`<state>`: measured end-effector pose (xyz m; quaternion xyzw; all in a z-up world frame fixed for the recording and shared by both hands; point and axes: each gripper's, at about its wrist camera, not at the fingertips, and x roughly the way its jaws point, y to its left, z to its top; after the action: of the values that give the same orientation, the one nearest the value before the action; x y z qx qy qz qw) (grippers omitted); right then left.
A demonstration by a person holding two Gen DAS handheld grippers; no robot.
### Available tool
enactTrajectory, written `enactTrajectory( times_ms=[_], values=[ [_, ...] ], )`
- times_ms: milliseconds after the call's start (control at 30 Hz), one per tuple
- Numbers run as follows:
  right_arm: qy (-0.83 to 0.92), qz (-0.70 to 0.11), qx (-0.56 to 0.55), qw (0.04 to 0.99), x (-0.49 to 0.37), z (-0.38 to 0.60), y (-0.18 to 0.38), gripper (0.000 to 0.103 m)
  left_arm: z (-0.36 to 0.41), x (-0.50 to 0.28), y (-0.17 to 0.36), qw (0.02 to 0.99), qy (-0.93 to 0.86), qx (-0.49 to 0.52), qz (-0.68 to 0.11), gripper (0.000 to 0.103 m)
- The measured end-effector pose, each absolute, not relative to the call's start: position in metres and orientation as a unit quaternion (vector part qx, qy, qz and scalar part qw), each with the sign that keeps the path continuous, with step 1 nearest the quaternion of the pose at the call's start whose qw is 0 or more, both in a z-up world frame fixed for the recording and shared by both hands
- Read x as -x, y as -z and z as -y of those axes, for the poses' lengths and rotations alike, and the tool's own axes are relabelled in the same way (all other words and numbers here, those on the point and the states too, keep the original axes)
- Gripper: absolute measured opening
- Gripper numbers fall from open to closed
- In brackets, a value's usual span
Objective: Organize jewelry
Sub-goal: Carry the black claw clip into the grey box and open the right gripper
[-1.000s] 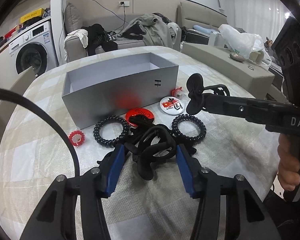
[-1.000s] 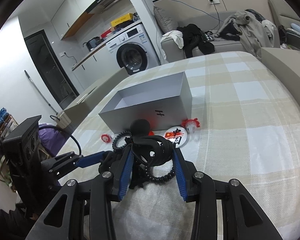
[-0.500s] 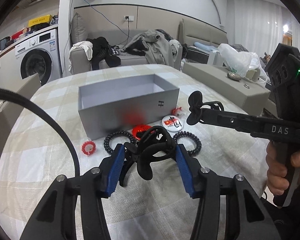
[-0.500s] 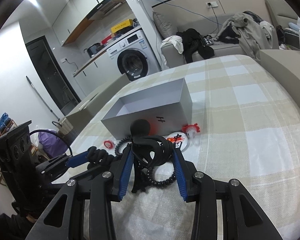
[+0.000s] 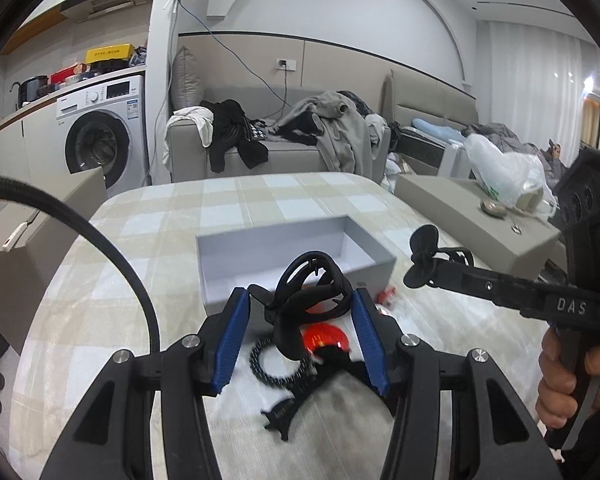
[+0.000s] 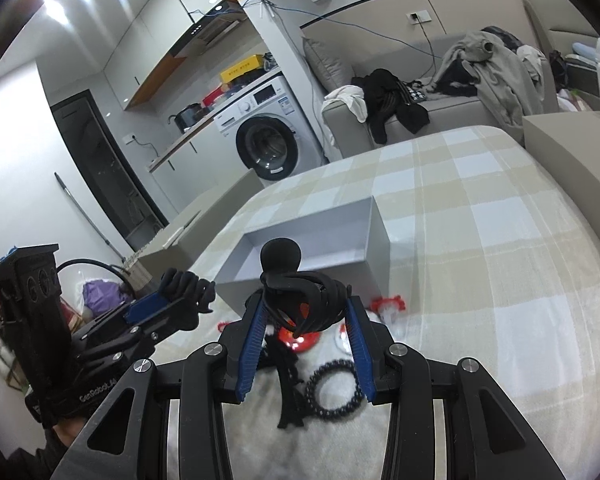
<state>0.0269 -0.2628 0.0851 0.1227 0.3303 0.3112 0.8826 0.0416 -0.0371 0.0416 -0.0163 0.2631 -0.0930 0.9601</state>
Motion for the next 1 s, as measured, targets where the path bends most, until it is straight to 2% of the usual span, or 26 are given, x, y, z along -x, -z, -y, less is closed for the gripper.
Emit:
enactTrajectory(
  times_ms=[500,1000],
  values=[
    [-0.305,-0.365,-0.138,0.869,-0.085,0.239,-0.081,0.039,0.021,-0.083,-0.034,0.96,0.049,0.035,-0.272,0.047],
    [-0.305,-0.387,-0.136,0.859,-0.095,0.229,-0.071,0.039,0.023,-0.089,-0.024,0.954,0.036,0.014,-0.298,0.047]
  ],
)
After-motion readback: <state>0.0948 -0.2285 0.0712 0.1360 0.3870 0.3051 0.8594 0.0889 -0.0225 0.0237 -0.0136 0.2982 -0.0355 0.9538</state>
